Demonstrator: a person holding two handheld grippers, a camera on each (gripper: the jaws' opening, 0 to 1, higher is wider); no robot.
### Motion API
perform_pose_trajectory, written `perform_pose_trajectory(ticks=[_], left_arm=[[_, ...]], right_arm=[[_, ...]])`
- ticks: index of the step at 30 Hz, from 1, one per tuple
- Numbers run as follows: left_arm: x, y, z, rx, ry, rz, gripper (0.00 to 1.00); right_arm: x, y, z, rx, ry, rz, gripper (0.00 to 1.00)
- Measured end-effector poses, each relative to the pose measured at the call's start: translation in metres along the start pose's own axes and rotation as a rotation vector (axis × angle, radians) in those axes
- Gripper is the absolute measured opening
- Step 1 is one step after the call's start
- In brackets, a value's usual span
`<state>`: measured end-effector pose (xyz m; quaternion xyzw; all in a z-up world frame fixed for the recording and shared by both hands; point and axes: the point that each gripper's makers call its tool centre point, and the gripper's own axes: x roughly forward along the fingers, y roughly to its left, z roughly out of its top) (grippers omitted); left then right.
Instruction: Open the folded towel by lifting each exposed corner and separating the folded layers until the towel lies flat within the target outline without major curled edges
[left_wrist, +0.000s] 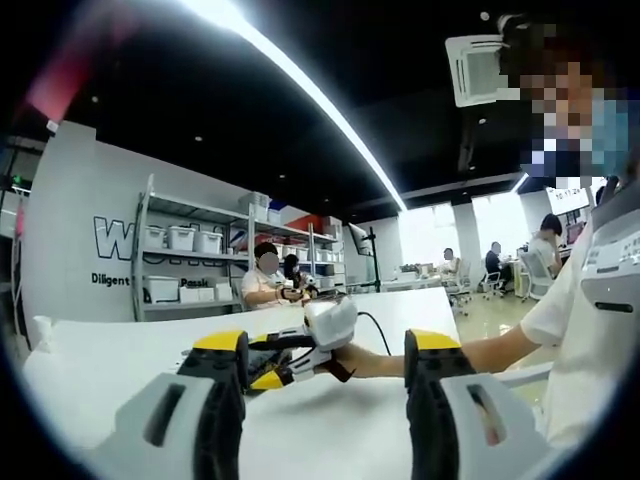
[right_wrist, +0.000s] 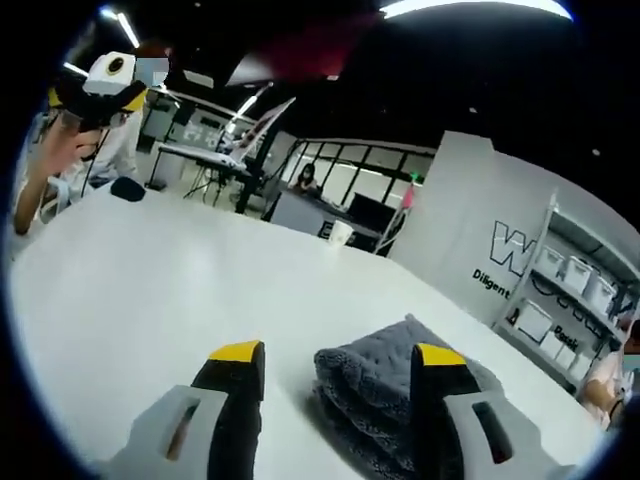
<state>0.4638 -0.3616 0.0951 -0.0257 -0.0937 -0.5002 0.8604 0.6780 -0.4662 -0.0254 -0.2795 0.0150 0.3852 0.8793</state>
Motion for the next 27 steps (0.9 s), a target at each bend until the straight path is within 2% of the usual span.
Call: perform_pose_trajectory(ticks=[6,10,15,20,23,25,27], left_arm=[[0.001,0.000,-0.001,0.000,0.003,-0.002,0.63],[0.001,0.000,-0.001,0.000,0.005,-0.001,0.62],[0.000,0.001,0.000,0.000,0.003,0.001,0.63],[-0.002,0.003,0.001,0.002,0.002,0.006,0.63],[-0.003,0.004,0.001,0.002,0.001,0.008,0.63],[-0.003,0.004,0.001,0.001,0.003,0.008,0.62],[-0.003,0.004,0.001,0.003,0.000,0.007,0.62]], right_arm=[[0.008,-0.005,-0.010,-0.037,0.110,-0.036,0.47],[0.012,-0.005,-0.014,-0.104,0.156,-0.054,0.46],[0.017,-0.002,-0.017,-0.087,0.174,-0.032,0.37],[0.022,-0.002,-0.013,-0.128,0.195,-0.011,0.32],[0.025,0.003,-0.012,-0.152,0.203,0.011,0.25],[0.024,0.006,-0.014,-0.098,0.201,0.005,0.24],[0.022,0.011,-0.018,-0.059,0.202,0.030,0.24]])
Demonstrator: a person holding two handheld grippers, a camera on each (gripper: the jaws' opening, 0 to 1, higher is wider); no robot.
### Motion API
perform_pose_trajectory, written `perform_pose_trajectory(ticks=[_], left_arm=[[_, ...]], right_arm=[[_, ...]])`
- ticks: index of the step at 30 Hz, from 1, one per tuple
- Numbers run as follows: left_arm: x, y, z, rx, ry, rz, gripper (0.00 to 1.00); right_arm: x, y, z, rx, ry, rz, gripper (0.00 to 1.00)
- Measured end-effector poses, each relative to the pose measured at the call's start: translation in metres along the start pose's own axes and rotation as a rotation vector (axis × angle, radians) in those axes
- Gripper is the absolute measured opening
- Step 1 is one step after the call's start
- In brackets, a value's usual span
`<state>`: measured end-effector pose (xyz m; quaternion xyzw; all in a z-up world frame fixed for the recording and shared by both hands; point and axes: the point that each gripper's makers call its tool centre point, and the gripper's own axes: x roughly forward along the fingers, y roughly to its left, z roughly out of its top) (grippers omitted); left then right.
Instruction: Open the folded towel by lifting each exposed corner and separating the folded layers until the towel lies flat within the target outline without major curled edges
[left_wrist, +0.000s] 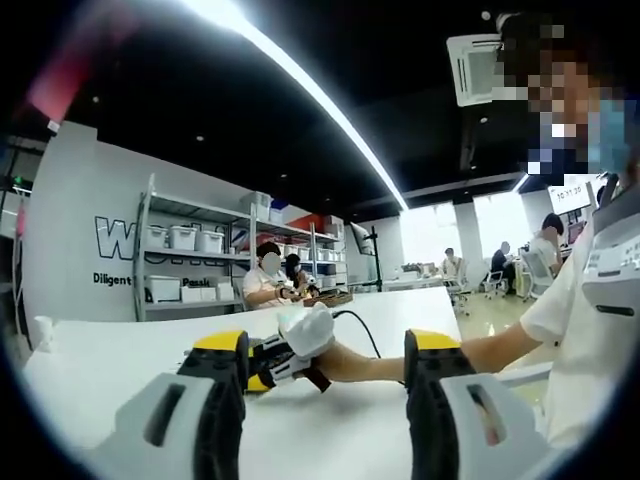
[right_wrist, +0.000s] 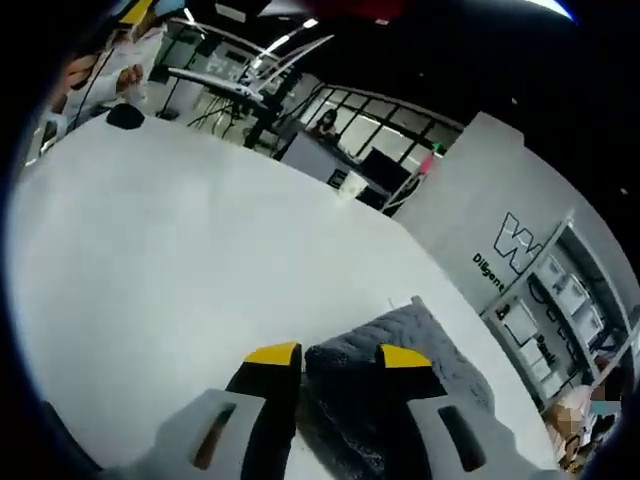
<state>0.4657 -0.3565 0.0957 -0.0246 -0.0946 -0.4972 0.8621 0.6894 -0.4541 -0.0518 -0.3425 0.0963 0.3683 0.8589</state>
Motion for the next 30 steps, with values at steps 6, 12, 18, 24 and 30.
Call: perform_pose_trajectory(ticks=[6,12,18,24,30], left_arm=[[0.0013,-0.0015,-0.0038,-0.009,0.007,-0.007,0.62],[0.0025,-0.0036,-0.0034,-0.007,0.006,-0.011,0.62],[0.0030,-0.0026,-0.0038,-0.007,0.008,-0.009,0.62],[0.0032,-0.0022,-0.0050,-0.007,0.011,-0.009,0.62],[0.0032,-0.0037,-0.0049,-0.007,0.010,-0.011,0.62]], right_arm=[[-0.0050,-0.0019,-0.0029,-0.003,-0.007,-0.018,0.27],[-0.0032,-0.0037,-0.0044,-0.021,0.003,-0.017,0.27],[-0.0022,-0.0064,-0.0031,-0.042,0.010,-0.031,0.28],[-0.0021,-0.0066,-0.0044,-0.034,0.009,-0.029,0.28],[-0.0019,-0.0070,-0.0049,-0.035,0.009,-0.029,0.28]])
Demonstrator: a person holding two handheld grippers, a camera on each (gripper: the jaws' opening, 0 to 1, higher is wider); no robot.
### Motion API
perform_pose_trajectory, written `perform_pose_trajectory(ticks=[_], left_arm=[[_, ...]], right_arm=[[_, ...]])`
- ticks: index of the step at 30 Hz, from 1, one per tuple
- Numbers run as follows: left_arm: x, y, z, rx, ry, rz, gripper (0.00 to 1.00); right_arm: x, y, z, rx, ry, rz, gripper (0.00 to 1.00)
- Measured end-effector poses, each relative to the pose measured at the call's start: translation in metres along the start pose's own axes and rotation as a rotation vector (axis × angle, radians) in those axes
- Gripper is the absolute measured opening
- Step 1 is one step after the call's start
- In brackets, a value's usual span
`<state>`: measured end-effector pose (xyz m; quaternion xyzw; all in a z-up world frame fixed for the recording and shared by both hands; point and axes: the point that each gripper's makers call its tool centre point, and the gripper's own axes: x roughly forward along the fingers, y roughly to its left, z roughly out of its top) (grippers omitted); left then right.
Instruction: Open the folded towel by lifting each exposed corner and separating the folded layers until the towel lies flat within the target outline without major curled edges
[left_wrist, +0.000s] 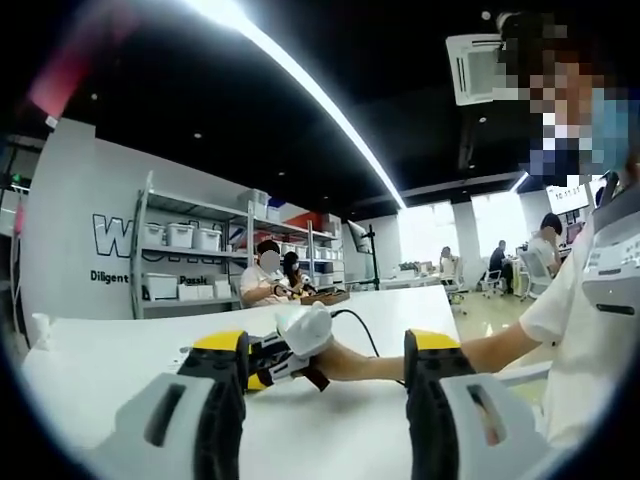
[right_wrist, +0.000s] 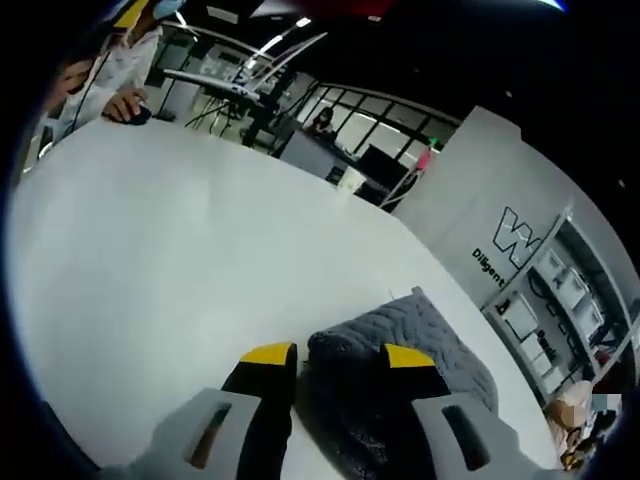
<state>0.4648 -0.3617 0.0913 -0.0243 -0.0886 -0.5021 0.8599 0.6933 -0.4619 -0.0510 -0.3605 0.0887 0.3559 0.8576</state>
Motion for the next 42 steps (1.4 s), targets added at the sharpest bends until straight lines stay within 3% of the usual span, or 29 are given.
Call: perform_pose_trajectory(ticks=[16,22,38,42], left_arm=[[0.0009,-0.0006,-0.0009,-0.001,0.005,-0.001,0.62],[0.0020,-0.0008,-0.0023,-0.001,0.008,-0.002,0.62],[0.0025,-0.0007,-0.0018,0.000,0.007,-0.002,0.62],[0.0028,-0.0005,-0.0027,-0.002,0.009,-0.003,0.62]], right_arm=[[0.0005,-0.0031,-0.0004,-0.024,0.007,-0.016,0.28],[0.0030,-0.0031,-0.0026,-0.011,0.013,-0.005,0.21],[0.0000,-0.0028,0.0013,-0.110,-0.011,0.011,0.06],[0.0000,-0.0046,0.0023,-0.101,-0.022,0.012,0.04]])
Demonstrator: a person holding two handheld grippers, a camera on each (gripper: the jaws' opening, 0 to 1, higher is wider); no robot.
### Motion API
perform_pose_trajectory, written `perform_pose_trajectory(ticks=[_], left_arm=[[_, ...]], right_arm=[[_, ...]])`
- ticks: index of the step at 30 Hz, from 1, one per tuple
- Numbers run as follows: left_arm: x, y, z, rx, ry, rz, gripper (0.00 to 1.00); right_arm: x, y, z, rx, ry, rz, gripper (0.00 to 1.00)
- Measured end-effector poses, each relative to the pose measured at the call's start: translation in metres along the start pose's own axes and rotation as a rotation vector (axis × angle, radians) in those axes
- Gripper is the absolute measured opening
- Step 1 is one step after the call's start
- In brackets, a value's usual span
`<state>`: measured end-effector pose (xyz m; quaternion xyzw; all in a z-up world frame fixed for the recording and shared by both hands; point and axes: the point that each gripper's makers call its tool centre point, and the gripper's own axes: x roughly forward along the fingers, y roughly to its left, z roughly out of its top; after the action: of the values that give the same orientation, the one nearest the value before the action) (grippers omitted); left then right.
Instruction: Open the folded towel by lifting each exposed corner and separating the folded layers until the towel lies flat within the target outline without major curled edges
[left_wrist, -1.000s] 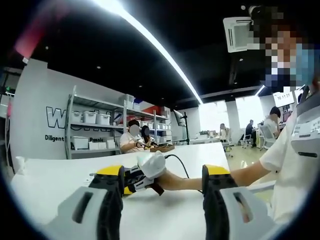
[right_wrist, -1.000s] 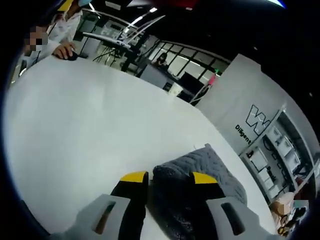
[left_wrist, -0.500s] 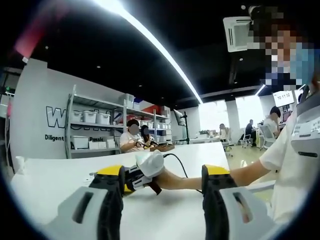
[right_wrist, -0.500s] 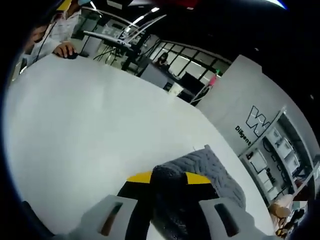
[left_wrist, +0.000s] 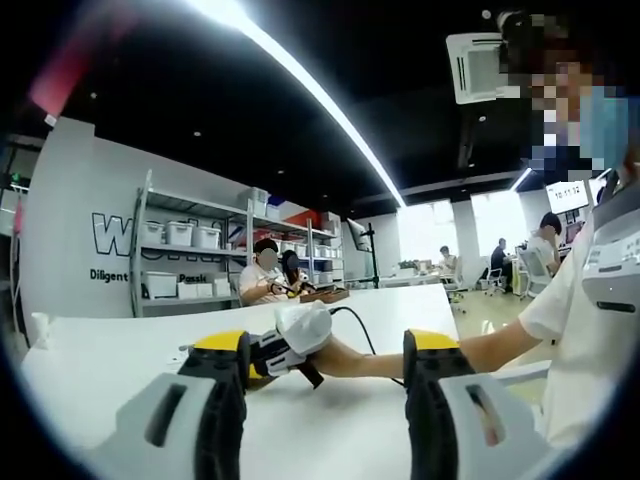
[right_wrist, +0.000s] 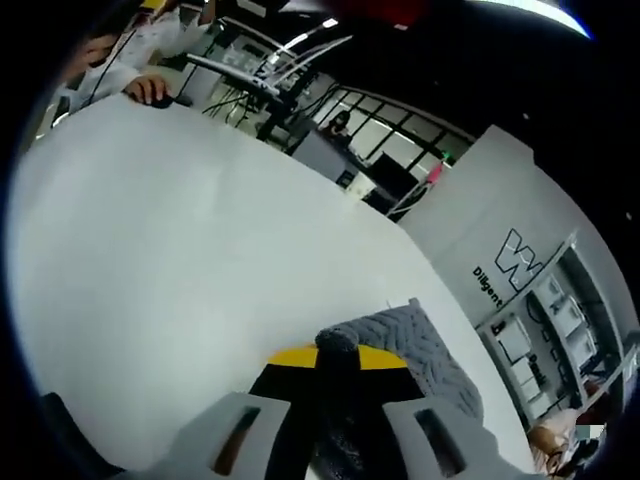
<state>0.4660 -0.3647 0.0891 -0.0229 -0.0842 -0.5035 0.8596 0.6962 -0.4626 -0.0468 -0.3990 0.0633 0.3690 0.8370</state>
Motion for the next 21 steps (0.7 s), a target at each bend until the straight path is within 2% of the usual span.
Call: perform_pose_trajectory(ticks=[6,12,15,21], left_arm=[[0.0005,-0.0002,-0.0007,0.000,0.002,-0.002,0.61],[0.0002,0.0004,-0.0013,-0.004,0.001,-0.003,0.61],[-0.0001,0.0005,-0.0014,-0.005,0.002,-0.004,0.61],[-0.0010,0.0005,-0.0010,-0.006,0.000,-0.004,0.61]], right_arm=[[-0.0032,-0.0022,-0.0002,0.017,-0.022,0.004,0.02],[-0.0043,-0.0075,0.0006,-0.008,-0.052,-0.010,0.01],[-0.0026,-0.0091,-0.0002,0.031,-0.052,-0.011,0.01],[-0.0045,-0.0074,0.0015,0.023,-0.063,-0.011,0.01]])
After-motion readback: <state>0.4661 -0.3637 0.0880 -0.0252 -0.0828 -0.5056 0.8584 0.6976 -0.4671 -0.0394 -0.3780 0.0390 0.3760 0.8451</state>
